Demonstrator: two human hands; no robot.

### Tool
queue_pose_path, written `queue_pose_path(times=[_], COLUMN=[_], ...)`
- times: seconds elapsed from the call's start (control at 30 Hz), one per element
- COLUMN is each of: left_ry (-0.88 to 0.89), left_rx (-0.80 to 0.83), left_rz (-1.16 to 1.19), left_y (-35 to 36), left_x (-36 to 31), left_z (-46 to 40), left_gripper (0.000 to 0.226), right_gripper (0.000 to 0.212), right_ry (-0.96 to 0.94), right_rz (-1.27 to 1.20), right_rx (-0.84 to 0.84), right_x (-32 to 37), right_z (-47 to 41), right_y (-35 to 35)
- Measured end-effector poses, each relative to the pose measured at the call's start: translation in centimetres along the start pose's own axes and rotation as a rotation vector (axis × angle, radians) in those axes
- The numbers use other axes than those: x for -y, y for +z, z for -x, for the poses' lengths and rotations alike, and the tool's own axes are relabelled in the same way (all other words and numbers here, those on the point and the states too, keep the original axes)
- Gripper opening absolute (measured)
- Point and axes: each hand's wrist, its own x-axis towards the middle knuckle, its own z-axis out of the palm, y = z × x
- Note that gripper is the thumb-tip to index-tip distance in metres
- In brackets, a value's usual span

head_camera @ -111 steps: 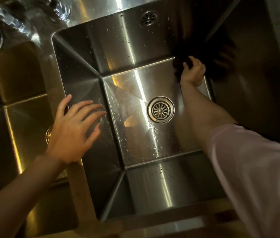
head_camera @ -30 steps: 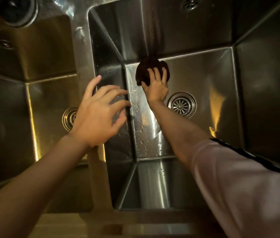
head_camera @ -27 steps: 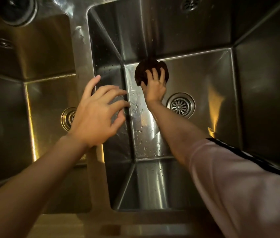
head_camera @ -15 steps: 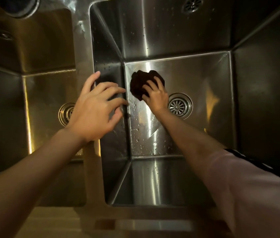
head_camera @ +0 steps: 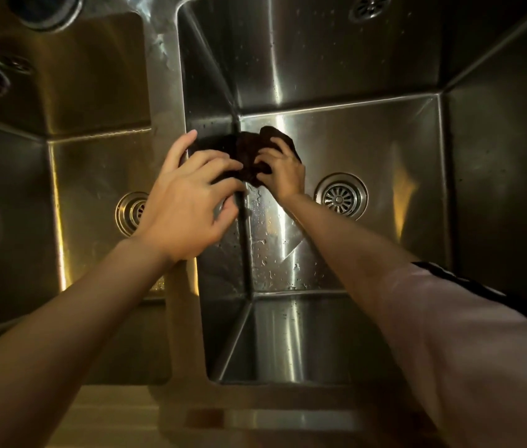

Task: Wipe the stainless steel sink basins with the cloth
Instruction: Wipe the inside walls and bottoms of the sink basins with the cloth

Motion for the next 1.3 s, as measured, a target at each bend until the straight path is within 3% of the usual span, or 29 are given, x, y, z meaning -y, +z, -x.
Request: queue_pose_path(times=[0.23, 0.53, 0.87, 1.1, 1.3], left_ry=[-0.001, 0.005, 0.01, 0.017, 0.034], left_rx=[0.0, -0.013, -0.034, -0.045, -0.04], left_rz=[0.004, -0.012, -0.015, -0.027, -0.048], left_y=[0.0, 0.1, 0.2, 0.2, 0.3], left_x=[0.0, 0.0, 0.2, 0.1, 0.0], left_z=[0.0, 0.0, 0.1, 0.1, 0.2], left_gripper=[0.034, 0.033, 0.035, 0.037, 0.038], right_gripper=[0.026, 0.031, 0.031, 0.03, 0.032], right_ry=[-0.266, 0.024, -0.175, -0.068, -0.101], right_rz=[0.039, -0.042, 0.045, -0.011, 0.028], right_rx=[0.146, 0.14, 0.458, 0.279, 0.364], right_x=[-3.6, -0.9, -3.9, -0.9, -1.5], right_z=[4.7, 0.9, 7.5, 3.5, 4.6], right_y=[-1.3, -0.9, -3.1, -2.1, -2.2])
